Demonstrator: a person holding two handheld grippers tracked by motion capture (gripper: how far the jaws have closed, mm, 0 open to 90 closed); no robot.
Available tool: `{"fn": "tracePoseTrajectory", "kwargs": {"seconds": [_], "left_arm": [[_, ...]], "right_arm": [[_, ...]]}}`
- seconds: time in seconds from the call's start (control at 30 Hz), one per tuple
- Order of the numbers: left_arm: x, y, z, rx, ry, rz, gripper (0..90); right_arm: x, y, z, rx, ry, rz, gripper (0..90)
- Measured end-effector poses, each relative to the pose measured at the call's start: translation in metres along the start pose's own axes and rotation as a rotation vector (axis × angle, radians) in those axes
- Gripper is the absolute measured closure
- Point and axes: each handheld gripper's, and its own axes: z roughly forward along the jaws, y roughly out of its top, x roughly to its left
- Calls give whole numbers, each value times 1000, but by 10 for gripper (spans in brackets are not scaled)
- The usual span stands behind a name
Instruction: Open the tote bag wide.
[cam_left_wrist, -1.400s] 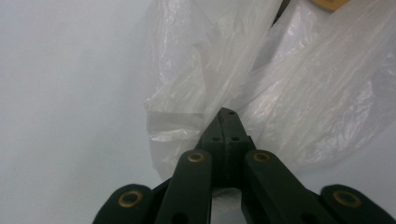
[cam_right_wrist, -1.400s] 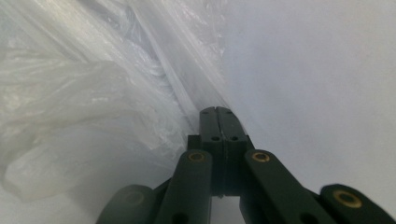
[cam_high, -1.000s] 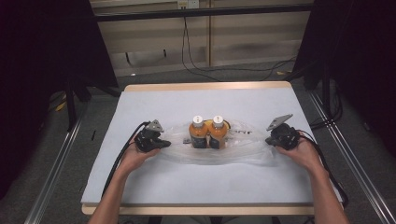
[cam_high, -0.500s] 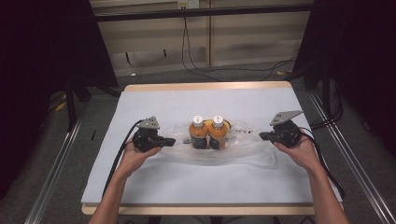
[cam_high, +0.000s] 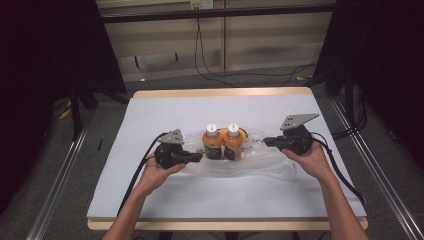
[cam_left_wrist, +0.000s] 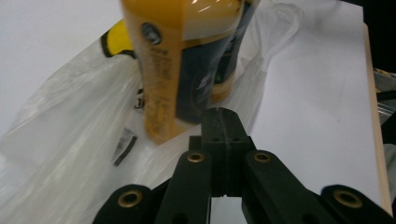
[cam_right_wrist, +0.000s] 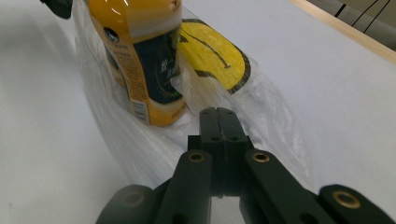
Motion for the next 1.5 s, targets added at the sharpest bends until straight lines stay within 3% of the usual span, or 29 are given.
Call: {"fn": "tracePoseTrajectory", "kwargs": {"seconds": [0.2, 0.47, 0.53, 0.7, 0.83, 0.93, 1.1, 1.17, 1.3, 1.5], "left_arm": [[-8, 8, 10, -18, -28, 3, 900], [-13, 17, 22, -47, -28, -2, 900], [-15, 19, 26, -53, -38, -5, 900], [-18, 23, 37, -47, -15, 12, 900], [-19, 24, 47, -58, -4, 16, 900], [-17, 21, 53, -51, 13, 3, 900], [-17, 13, 63, 13, 39, 22, 900], [-16, 10, 65, -3, 29, 11, 900], [-17, 6, 66, 7, 31, 19, 900], [-19, 0, 75, 32, 31, 28, 900]], "right_arm": [[0, 8, 11, -12, 20, 11, 900], [-2, 33, 27, -50, 53, 1, 900], [-3, 36, 36, -39, 63, 4, 900], [-6, 44, 58, -4, 100, -4, 900], [-7, 45, 76, 11, 97, -21, 900], [-8, 46, 87, 26, 122, -16, 900], [-13, 41, 102, 58, 190, 13, 900], [-14, 36, 108, 73, 219, 25, 900], [-12, 31, 116, 94, 216, 33, 900], [-13, 24, 126, 178, 215, 33, 900]]}}
